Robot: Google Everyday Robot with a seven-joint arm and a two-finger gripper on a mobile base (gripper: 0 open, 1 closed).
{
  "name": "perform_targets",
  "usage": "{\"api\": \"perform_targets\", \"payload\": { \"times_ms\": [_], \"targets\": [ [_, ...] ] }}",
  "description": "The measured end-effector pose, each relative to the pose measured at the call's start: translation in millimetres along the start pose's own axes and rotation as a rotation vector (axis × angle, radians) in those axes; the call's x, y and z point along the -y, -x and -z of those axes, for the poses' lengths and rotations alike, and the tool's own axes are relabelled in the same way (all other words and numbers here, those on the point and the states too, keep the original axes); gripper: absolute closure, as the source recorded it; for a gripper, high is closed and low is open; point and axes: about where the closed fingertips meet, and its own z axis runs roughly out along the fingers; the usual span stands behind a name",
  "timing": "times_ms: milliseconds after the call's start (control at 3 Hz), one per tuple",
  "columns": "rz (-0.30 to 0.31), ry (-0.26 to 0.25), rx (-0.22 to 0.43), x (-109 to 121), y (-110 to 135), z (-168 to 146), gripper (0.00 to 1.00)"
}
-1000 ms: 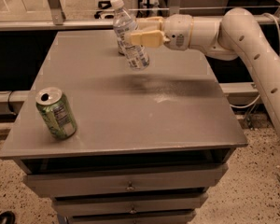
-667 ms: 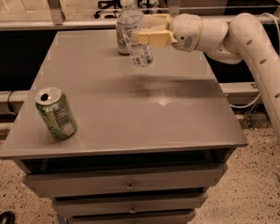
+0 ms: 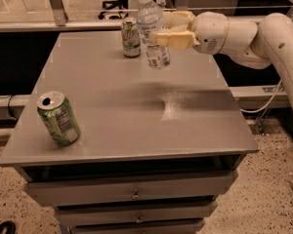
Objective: Place blue plastic bottle upright
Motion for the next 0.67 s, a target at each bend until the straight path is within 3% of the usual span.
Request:
{"api": "perform_targets", "payload": {
  "times_ms": [667],
  "targets": [
    [-0.028,-0.106,0.065,-21,0,42,1.00]
  ]
}}
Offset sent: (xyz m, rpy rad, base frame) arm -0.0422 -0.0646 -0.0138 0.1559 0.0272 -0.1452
